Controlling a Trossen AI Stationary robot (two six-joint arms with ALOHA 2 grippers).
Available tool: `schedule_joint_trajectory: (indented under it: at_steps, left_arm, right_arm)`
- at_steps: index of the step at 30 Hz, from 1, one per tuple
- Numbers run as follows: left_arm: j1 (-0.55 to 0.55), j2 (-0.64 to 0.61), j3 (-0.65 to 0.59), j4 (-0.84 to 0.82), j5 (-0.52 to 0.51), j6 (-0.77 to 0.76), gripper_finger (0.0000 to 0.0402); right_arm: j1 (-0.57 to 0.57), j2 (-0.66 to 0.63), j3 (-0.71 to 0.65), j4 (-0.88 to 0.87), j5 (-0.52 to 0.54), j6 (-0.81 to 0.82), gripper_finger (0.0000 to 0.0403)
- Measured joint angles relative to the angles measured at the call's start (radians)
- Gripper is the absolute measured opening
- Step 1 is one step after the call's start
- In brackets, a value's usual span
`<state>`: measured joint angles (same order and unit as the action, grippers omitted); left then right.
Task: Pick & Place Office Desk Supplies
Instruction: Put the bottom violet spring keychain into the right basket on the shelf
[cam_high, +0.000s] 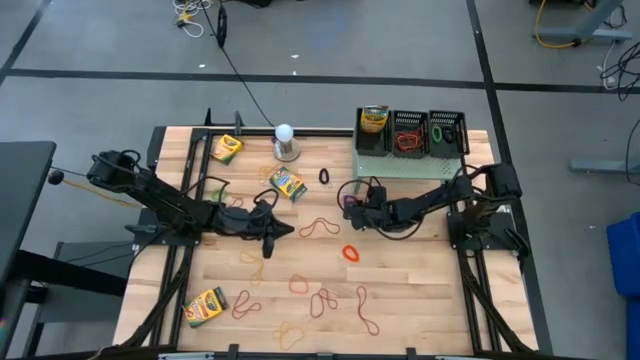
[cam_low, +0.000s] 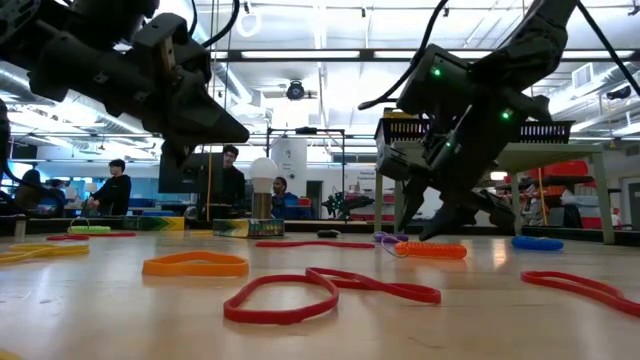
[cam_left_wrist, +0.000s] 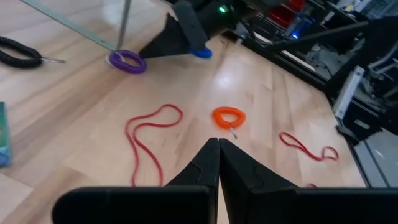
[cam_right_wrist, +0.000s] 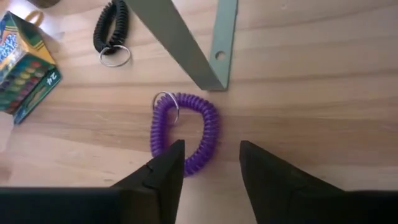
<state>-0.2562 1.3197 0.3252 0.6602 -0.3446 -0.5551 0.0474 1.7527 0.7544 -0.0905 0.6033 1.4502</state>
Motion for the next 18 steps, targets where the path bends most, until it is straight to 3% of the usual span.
schedule_joint_trajectory:
  at_steps: [9,18]
  left_arm:
    - [0.000,0.000,0.000,0.000,0.052,0.003,0.0010]
    - [-0.018,0.000,0.000,0.001,0.083,0.006,0.0010]
  right_arm:
    - [0.003,0.001,0.008,-0.041,-0.047,0.001,0.0067]
    - [0.054,0.003,0.178,-0.403,-0.083,-0.018,0.0007]
